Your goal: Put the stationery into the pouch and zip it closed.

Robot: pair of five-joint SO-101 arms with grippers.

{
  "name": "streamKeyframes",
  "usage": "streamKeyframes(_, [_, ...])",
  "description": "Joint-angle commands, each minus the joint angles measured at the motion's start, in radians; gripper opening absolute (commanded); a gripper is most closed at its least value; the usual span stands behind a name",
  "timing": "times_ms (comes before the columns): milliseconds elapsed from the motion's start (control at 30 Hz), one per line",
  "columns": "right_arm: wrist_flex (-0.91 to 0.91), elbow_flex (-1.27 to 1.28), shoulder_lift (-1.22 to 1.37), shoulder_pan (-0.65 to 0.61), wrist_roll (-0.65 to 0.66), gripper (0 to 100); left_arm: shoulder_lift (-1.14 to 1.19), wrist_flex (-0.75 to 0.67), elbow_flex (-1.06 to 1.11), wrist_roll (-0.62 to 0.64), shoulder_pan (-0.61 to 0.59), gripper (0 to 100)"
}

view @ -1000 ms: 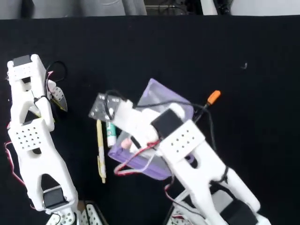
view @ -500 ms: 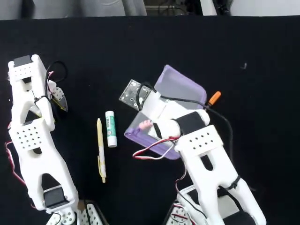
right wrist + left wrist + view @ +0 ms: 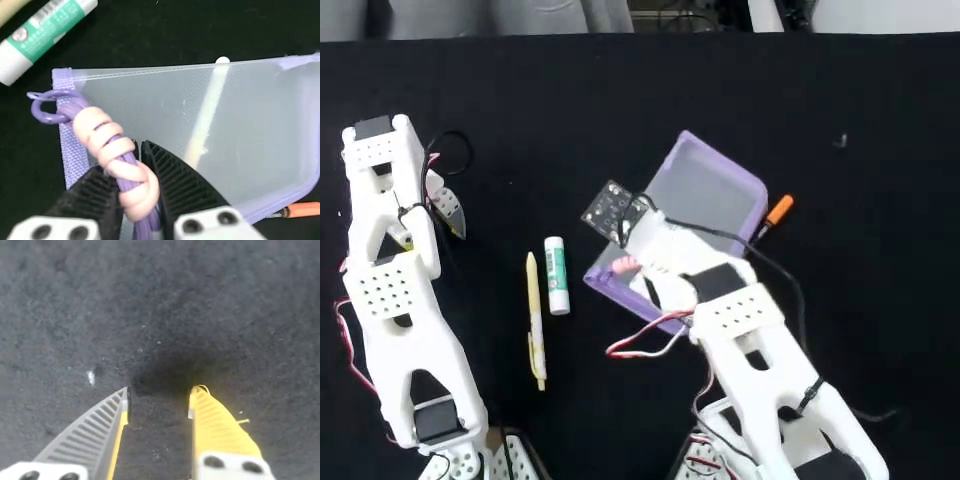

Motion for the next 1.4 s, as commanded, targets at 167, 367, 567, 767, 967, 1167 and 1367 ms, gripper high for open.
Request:
streamKeyframes(167, [-0.071, -0.005, -0.038, 0.143, -0.068, 1.1, -0.009, 0.0, -0.039, -0.146, 0.114, 21])
streamKeyframes(367, [-0.071, -0.01, -0.038, 0.141, -0.077, 1.1, -0.066, 0.002, -0.016, -0.199, 0.194, 21])
streamKeyframes(567, [-0.071, -0.008, -0.061, 0.141, -0.078, 1.1, -0.318, 0.002, 0.14, -0.242, 0.257, 21])
streamKeyframes(767, [-0.061, 0.044, -0.228, 0.143, -0.118, 1.1, -0.608, -0.008, 0.348, -0.327, 0.302, 21])
streamKeyframes(967, [-0.02, 0.104, -0.4, 0.143, -0.115, 1.1, -0.756, -0.114, 0.536, -0.448, 0.317, 21])
streamKeyframes(1167, [0.025, 0.108, -0.47, 0.143, -0.114, 1.1, -0.881, -0.301, 0.774, -0.624, 0.318, 21])
streamKeyframes(1367, [0.021, 0.11, -0.469, 0.143, -0.112, 1.1, -1.103, -0.528, 1.066, -0.723, 0.335, 21])
